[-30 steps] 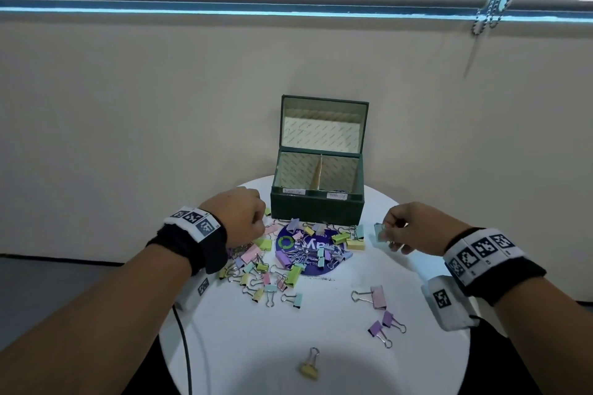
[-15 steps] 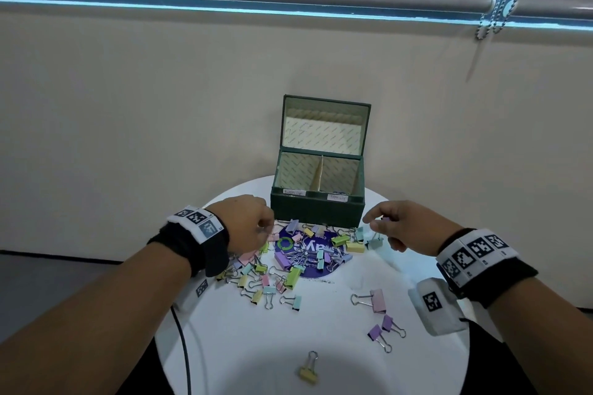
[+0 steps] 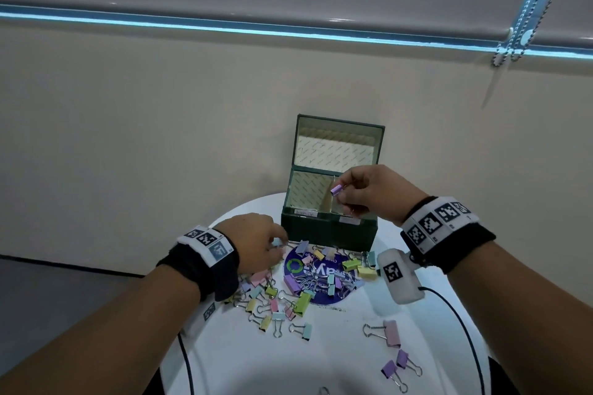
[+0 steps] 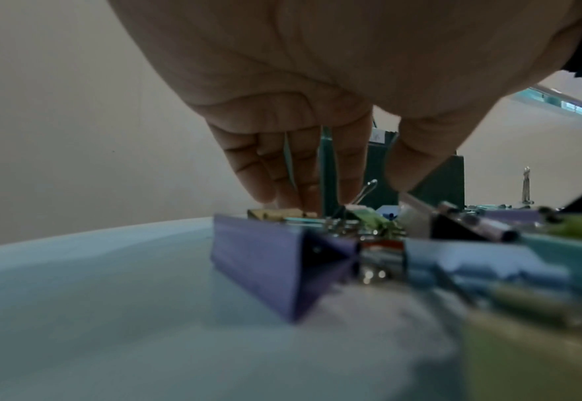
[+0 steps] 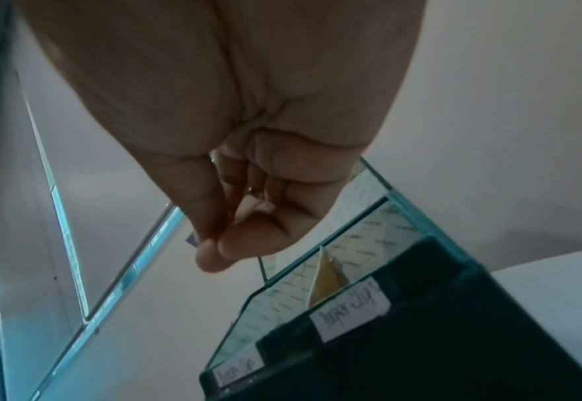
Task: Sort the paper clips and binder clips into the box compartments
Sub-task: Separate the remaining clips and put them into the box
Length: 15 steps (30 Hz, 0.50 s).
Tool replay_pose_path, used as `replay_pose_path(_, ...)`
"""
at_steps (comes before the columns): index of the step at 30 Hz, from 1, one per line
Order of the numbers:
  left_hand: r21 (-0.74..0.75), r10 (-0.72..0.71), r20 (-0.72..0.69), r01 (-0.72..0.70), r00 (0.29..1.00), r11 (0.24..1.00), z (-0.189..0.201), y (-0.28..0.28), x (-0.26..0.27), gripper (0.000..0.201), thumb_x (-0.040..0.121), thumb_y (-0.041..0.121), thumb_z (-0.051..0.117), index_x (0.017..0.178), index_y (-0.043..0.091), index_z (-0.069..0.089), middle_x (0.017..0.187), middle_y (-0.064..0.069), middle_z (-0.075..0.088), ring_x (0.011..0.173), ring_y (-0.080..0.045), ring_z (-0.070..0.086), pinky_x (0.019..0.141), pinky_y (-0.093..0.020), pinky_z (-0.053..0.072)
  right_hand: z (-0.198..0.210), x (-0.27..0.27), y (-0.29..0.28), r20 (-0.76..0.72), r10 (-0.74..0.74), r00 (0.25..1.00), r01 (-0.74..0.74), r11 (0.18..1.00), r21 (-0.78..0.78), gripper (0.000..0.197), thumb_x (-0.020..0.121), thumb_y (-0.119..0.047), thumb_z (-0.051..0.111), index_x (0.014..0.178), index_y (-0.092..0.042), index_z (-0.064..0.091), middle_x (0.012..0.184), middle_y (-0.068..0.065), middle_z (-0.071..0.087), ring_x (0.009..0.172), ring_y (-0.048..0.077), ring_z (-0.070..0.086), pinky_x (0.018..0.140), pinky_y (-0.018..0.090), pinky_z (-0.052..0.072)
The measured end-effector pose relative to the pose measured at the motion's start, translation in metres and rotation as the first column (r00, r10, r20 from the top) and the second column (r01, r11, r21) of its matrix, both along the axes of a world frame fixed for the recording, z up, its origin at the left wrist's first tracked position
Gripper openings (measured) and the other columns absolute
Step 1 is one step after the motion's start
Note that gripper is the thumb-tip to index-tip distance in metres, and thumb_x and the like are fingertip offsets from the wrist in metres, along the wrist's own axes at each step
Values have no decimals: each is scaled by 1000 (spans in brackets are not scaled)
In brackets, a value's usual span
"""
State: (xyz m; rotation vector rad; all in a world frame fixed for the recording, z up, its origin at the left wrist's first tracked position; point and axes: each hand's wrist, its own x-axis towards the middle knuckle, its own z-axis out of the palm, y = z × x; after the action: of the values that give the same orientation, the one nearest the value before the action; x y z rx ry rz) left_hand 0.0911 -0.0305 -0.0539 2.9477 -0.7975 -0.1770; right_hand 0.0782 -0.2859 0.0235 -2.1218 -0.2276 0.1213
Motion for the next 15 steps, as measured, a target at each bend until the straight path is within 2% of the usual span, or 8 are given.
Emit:
replay_pose_path(2, 20, -10, -16, 11, 1000, 1000, -3, 0, 2, 37, 91, 61, 46, 122, 46, 60, 106, 9, 59, 101, -15, 58, 90, -35, 50, 0, 6, 8, 32, -27, 999, 26, 1000, 3, 6, 93, -5, 65, 96, -5, 71, 76, 17, 72, 64, 19, 66, 77, 41, 62)
replay_pose_path(4, 38, -20, -15, 21, 1000, 999, -4, 0, 4, 33, 95, 53, 48, 125, 45, 61, 108, 7, 60, 103, -17, 59, 87, -32, 48, -1, 9, 16, 43, -60, 997, 58, 998, 30, 11, 95, -10, 65, 104, -7, 69, 84, 15, 75, 65, 16, 70, 74, 38, 63)
replay_pose_path(6, 52, -34, 6, 34, 999, 998, -4, 0, 5, 30, 99, 41, 48, 126, 41, 62, 113, 6, 61, 107, -18, 59, 86, -29, 45, -4, 11, 16, 73, -109, 991, 109, 994, 4, 17, 95, -18, 66, 112, -16, 65, 92, 5, 75, 66, 12, 73, 65, 29, 62)
replay_pose_path(8, 51, -55, 54, 52, 997, 997, -3, 1, 5, 30, 99, 35, 47, 124, 38, 64, 114, 7, 63, 108, -17, 59, 87, -28, 45, -11, 6, 8, 205, -154, 967, 178, 978, -106, 11, 94, -25, 67, 104, -21, 67, 91, -3, 73, 65, 10, 71, 59, 22, 57)
replay_pose_path(9, 33, -60, 80, 57, 995, 998, -2, 1, 5, 29, 99, 34, 46, 121, 37, 65, 114, 8, 65, 107, -17, 60, 88, -29, 47, -15, 1, 1, 284, -165, 945, 216, 963, -162, 6, 94, -26, 67, 95, -20, 68, 86, -5, 71, 63, 9, 68, 59, 21, 55)
replay_pose_path(11, -45, -46, 138, 53, 989, 998, 1, 3, 5, 28, 99, 35, 45, 116, 36, 67, 110, 10, 67, 101, -15, 61, 86, -34, 51, -27, -9, -21, 400, -196, 895, 304, 925, -229, 13, 91, -24, 67, 79, -19, 67, 72, -6, 66, 60, 7, 59, 59, 19, 46)
replay_pose_path(13, -140, -35, 204, 65, 978, 988, 5, 5, 4, 26, 100, 37, 45, 112, 34, 68, 105, 12, 67, 93, -13, 61, 81, -34, 51, -41, -18, -46, 370, -233, 900, 343, 901, -267, 18, 89, -22, 68, 72, -16, 65, 65, -4, 62, 58, 8, 52, 60, 24, 43)
replay_pose_path(15, -194, -45, 273, 101, 961, 976, 11, 4, 4, 24, 101, 39, 46, 109, 34, 68, 97, 14, 64, 84, -10, 58, 75, -31, 49, -54, -27, -64, 168, -178, 970, 233, 885, -404, 16, 86, -24, 70, 73, -16, 67, 66, -6, 64, 60, 10, 54, 64, 29, 48)
